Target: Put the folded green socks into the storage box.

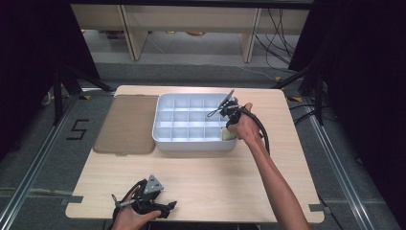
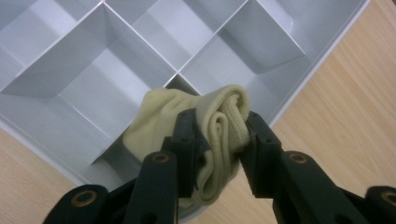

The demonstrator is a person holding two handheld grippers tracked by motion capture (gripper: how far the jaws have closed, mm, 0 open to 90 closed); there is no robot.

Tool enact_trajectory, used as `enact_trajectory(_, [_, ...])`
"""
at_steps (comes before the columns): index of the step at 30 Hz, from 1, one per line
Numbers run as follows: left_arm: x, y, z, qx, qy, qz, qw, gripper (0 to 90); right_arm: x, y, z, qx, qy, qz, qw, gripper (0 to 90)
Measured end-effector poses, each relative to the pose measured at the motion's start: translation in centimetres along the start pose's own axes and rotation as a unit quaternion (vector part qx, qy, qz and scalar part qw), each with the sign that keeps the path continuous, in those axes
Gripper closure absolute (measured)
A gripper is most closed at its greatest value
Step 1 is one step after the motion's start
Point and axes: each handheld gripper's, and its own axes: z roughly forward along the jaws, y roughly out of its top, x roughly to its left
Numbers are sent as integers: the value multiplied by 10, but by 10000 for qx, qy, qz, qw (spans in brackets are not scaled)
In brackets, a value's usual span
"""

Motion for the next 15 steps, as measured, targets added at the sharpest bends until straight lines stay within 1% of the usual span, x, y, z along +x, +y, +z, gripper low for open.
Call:
enact_trajectory(2, [0, 0, 0, 2, 2, 1, 10000, 204, 2, 1, 2, 53, -7, 0, 10000, 695])
enact_trajectory(3, [0, 0, -1, 3, 11, -9, 10000, 204, 2, 1, 3, 43, -31, -53, 10000, 695])
enact_trajectory(6, [0, 0, 0, -6, 16, -4, 10000, 204, 4, 0, 6, 63, 31, 23, 10000, 695])
enact_trajectory(9, [0, 0, 0, -13, 7, -2, 10000, 204, 6, -2, 14, 77, 69, -9, 9999, 695])
enact_trajectory(11, [0, 0, -1, 0, 20, 62, 10000, 205, 9, -5, 21, 85, 49, -5, 10000, 695])
enact_trajectory(12, [0, 0, -1, 3, 20, 63, 10000, 205, 9, -5, 22, 90, 51, -9, 9999, 694])
enact_trajectory(15, [1, 0, 0, -1, 16, 86, 10000, 205, 9, -7, 22, 57, 73, 30, 10000, 693])
